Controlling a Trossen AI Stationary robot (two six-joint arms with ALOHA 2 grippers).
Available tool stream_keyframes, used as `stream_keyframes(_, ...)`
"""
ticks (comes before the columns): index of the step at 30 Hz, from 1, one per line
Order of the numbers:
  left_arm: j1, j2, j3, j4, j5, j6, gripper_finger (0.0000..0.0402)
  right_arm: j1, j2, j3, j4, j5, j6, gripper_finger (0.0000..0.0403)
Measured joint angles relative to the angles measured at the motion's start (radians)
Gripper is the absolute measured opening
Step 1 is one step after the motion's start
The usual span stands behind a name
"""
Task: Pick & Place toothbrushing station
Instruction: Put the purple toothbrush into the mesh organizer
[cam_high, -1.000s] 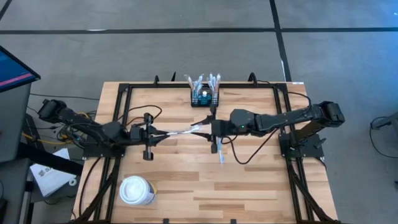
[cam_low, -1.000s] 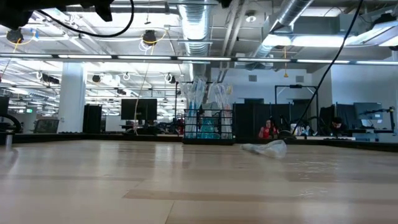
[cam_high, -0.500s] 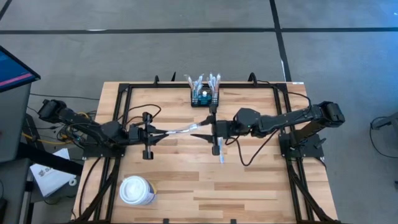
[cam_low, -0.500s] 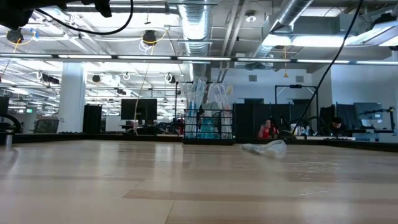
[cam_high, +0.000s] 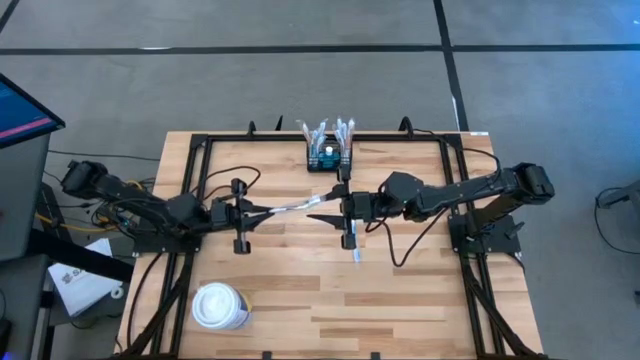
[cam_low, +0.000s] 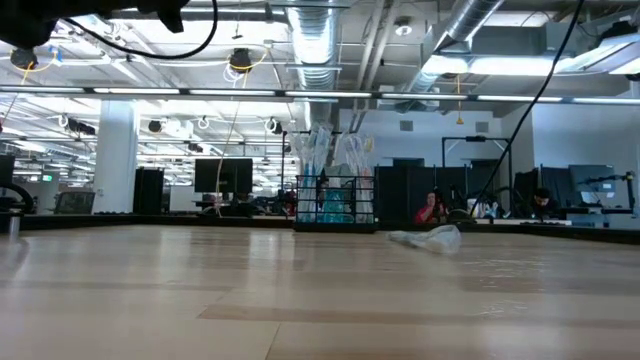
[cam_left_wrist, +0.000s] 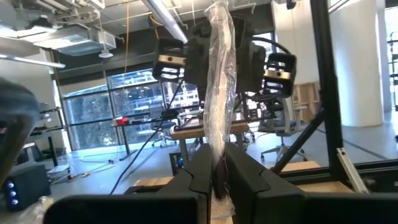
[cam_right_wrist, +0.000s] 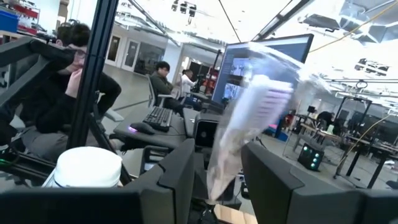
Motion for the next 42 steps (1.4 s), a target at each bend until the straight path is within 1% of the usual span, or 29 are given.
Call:
stream_keyframes(4,0.020,0.035,0.000,0.031,0.001,0.000,0.0014,0.000,0.000,0.000,-0.001,0.000,0.000,0.0123)
stream_keyframes(10,0.038,0.110,0.000,0.119,0.005,0.005,0.0014,0.000,0.000,0.000,-0.001,0.000,0.000,0.0123)
stream_keyframes(13,0.040,0.126,0.000,0.133,0.004,0.022,0.0014,0.000,0.000,0.000,-0.002,0.000,0.007,0.0114)
stream_keyframes(16,0.040,0.131,0.000,0.138,0.004,0.026,0.0014,0.000,0.000,0.000,-0.002,0.000,0.007,0.0086)
stream_keyframes(19,0.040,0.131,0.000,0.137,0.005,0.027,0.0014,-0.001,0.000,0.000,-0.002,0.001,0.007,0.0033)
stream_keyframes(20,0.040,0.131,0.000,0.137,0.003,0.027,0.0014,-0.001,0.000,0.000,-0.004,-0.001,0.007,0.0019)
stream_keyframes(21,0.040,0.131,0.000,0.137,0.004,0.028,0.0014,0.000,0.000,0.000,-0.006,0.000,0.004,0.0013)
stream_keyframes(25,0.040,0.131,0.000,0.128,0.004,0.029,0.0023,0.000,-0.001,0.000,-0.029,-0.003,0.004,0.0008)
stream_keyframes(30,0.040,0.131,0.000,0.127,-0.005,0.026,0.0054,-0.001,-0.001,0.000,-0.046,-0.003,0.004,0.0005)
stream_keyframes(35,0.040,0.130,0.000,0.128,-0.075,0.026,0.0080,-0.003,-0.008,0.000,-0.081,0.000,0.005,0.0005)
stream_keyframes(42,0.030,0.116,0.000,0.126,-0.082,0.026,0.0102,-0.033,-0.022,0.000,-0.134,0.004,0.045,0.0005)
